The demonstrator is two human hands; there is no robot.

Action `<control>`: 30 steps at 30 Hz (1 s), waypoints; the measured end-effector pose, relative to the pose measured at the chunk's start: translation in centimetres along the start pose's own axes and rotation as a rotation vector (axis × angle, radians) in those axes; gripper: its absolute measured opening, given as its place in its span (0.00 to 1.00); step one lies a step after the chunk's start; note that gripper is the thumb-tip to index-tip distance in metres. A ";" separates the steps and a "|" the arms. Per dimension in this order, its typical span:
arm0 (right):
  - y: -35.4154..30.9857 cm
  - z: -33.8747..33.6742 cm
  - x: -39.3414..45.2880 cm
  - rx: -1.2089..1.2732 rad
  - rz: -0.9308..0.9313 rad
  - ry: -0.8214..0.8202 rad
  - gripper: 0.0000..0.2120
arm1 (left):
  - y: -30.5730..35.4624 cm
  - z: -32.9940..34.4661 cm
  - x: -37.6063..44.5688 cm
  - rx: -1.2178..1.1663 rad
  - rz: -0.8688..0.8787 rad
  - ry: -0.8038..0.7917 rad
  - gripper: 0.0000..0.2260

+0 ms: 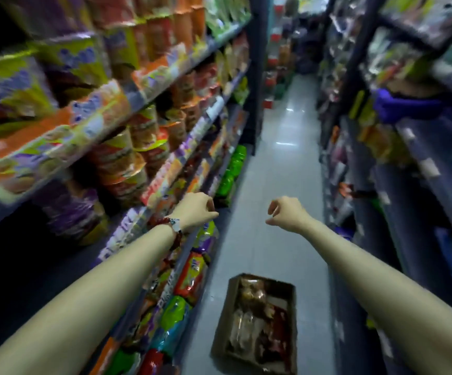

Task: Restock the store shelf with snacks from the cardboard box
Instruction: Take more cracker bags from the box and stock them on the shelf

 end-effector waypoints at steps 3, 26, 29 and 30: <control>5.9 3.0 -0.8 0.046 0.183 -0.007 0.11 | 1.9 4.9 2.3 -0.047 0.095 -0.117 0.10; 33.5 47.0 -1.1 0.330 0.567 0.000 0.12 | -14.8 56.1 9.7 -0.371 -0.081 -0.394 0.14; 35.3 52.7 0.5 0.374 0.564 0.048 0.12 | -17.8 61.9 11.1 -0.407 -0.106 -0.398 0.18; 35.9 54.2 1.2 0.390 0.559 0.068 0.12 | -18.6 63.6 11.6 -0.414 -0.105 -0.405 0.19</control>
Point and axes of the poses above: each hand's wrist, its own x-axis towards the middle knuckle, its own z-axis out of the palm, y = z × x, the point moved 8 cm from there along x, towards the middle knuckle, and after that the axes turned 8 degrees about -x, right-handed, at the moved point
